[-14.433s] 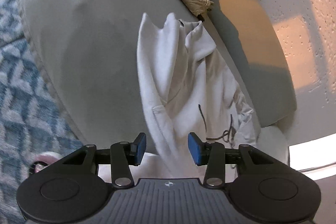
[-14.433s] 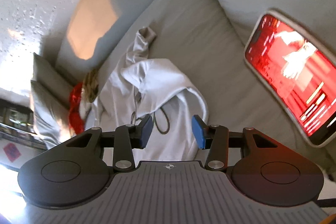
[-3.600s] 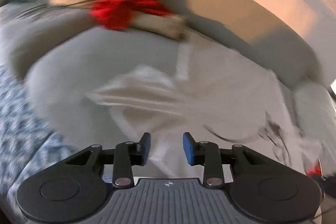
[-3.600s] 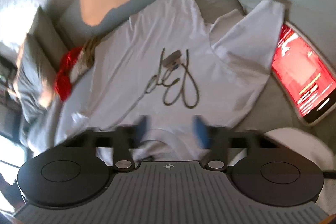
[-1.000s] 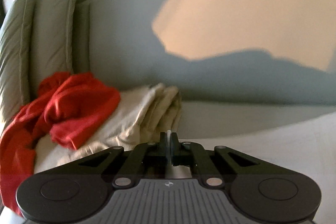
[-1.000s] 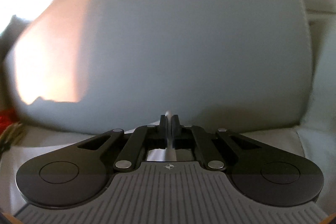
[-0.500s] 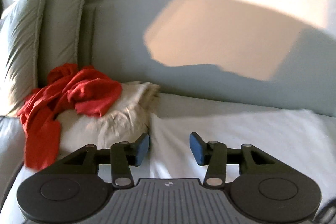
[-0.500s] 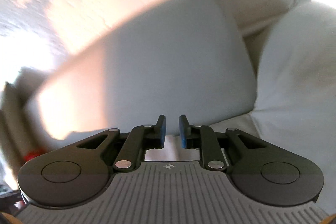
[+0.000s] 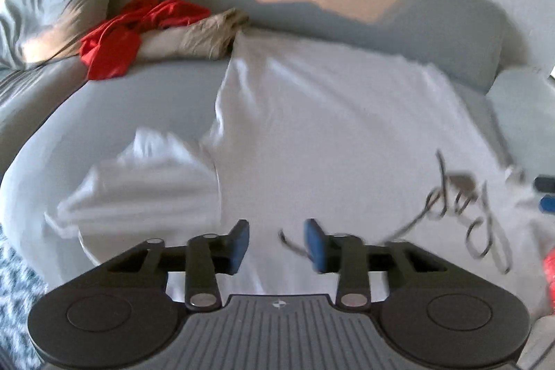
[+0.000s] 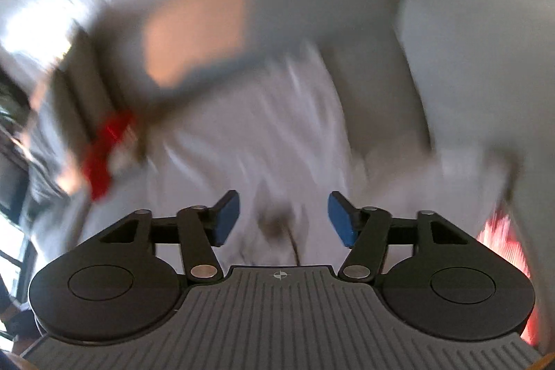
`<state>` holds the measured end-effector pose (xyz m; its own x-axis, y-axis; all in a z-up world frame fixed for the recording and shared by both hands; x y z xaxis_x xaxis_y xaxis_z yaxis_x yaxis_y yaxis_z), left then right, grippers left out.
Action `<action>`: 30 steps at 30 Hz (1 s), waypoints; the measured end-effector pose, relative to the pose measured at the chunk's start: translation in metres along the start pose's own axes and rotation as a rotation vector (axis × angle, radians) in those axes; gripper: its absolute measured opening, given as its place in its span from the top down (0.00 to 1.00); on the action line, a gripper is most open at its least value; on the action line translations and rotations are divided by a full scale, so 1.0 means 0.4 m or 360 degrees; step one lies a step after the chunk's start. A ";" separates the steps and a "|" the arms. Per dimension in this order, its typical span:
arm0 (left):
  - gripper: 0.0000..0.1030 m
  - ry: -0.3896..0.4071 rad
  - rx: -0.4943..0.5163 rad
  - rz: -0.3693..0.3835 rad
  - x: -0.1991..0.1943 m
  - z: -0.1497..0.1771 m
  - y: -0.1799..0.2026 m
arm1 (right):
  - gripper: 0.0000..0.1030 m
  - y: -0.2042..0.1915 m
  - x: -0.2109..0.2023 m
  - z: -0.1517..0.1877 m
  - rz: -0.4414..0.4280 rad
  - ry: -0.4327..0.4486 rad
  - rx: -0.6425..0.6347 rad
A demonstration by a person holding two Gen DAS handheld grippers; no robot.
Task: Fold clothes
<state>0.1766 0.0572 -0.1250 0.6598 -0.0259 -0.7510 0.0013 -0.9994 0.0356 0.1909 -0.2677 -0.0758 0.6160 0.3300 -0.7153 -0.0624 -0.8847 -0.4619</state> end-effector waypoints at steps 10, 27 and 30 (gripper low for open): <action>0.71 -0.0131 0.0280 -0.0063 -0.044 0.131 0.123 | 0.52 -0.044 0.101 0.220 0.0261 -0.0262 -0.0343; 0.56 -0.0104 0.0164 0.0221 -0.179 0.120 0.222 | 0.30 0.145 -0.188 0.120 0.0207 0.0358 0.0192; 0.55 -0.0129 0.0197 0.0272 -0.159 0.105 0.249 | 0.25 0.240 -0.197 0.068 0.0349 0.0400 0.0366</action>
<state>0.1034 -0.0417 -0.1014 0.5801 -0.1923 -0.7915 -0.2010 -0.9755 0.0896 0.1150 -0.3696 -0.0778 0.7397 0.0255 -0.6724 -0.3703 -0.8189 -0.4385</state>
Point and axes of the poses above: each gripper's, at about its wrist camera, not at the fingertips, and x roughly the way its jaws point, y to its right, z to its underside, the point moved 5 cm from there along x, roughly the way its jaws point
